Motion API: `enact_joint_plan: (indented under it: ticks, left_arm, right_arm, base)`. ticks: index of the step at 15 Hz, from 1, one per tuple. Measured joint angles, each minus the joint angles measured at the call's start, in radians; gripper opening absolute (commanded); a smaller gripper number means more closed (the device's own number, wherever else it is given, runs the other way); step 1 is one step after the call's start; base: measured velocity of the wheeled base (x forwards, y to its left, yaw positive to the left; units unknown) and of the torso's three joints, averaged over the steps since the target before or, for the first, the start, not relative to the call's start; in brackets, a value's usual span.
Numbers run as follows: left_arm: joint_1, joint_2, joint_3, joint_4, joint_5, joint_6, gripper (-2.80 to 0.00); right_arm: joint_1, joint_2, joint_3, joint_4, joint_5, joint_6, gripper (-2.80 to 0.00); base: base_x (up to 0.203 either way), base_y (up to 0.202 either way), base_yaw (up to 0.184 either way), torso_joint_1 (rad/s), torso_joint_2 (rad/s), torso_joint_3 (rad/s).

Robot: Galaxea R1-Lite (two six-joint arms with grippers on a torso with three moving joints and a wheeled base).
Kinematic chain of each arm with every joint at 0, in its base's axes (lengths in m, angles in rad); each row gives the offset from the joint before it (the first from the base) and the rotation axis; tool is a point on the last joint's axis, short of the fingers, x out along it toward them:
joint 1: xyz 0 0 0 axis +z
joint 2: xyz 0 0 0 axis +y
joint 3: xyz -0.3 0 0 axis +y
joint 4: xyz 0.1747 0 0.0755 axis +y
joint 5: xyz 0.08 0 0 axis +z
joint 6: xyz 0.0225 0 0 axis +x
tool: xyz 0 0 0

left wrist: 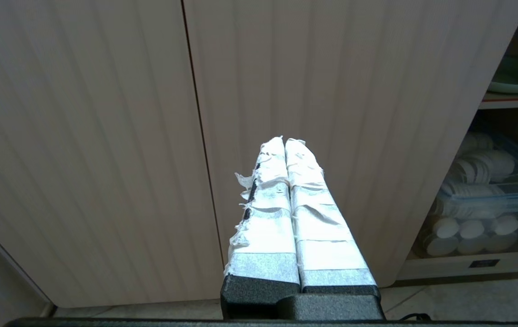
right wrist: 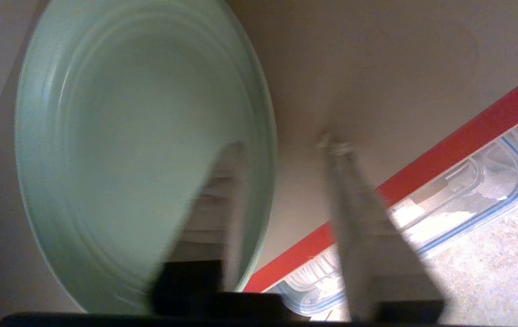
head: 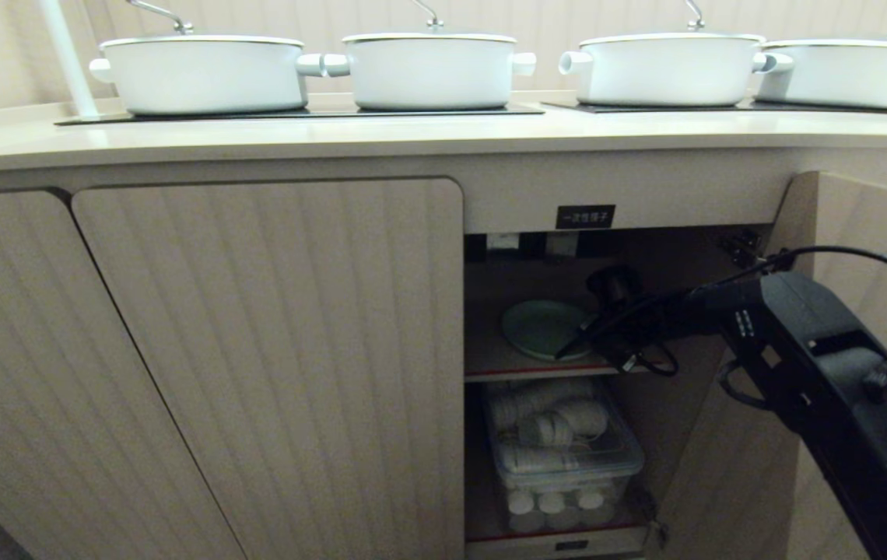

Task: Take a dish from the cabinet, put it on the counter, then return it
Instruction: Put it back into the cabinet

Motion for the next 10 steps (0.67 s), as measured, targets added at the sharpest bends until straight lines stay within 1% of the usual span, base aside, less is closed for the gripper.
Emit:
enact_joint_plan:
  ticks: [7,8,10]
  left_arm:
    - [0.000,0.000,0.000,0.000,0.000,0.000,-2.80]
    - [0.000,0.000,0.000,0.000,0.000,0.000,-2.80]
    - [0.000,0.000,0.000,0.000,-0.001,0.000,-2.80]
  right_arm:
    - [0.000,0.001,0.000,-0.016,-0.003,-0.002,0.00]
    - [0.000,0.001,0.000,-0.019,-0.018,-0.003,0.00]
    - [0.000,0.002,0.001,-0.019,-0.040,-0.030,0.00]
  base:
    - [0.000,0.000,0.000,0.000,0.00,0.000]
    - [0.000,0.000,0.000,0.000,0.00,0.000]
    - [0.000,0.000,0.000,0.000,0.00,0.000]
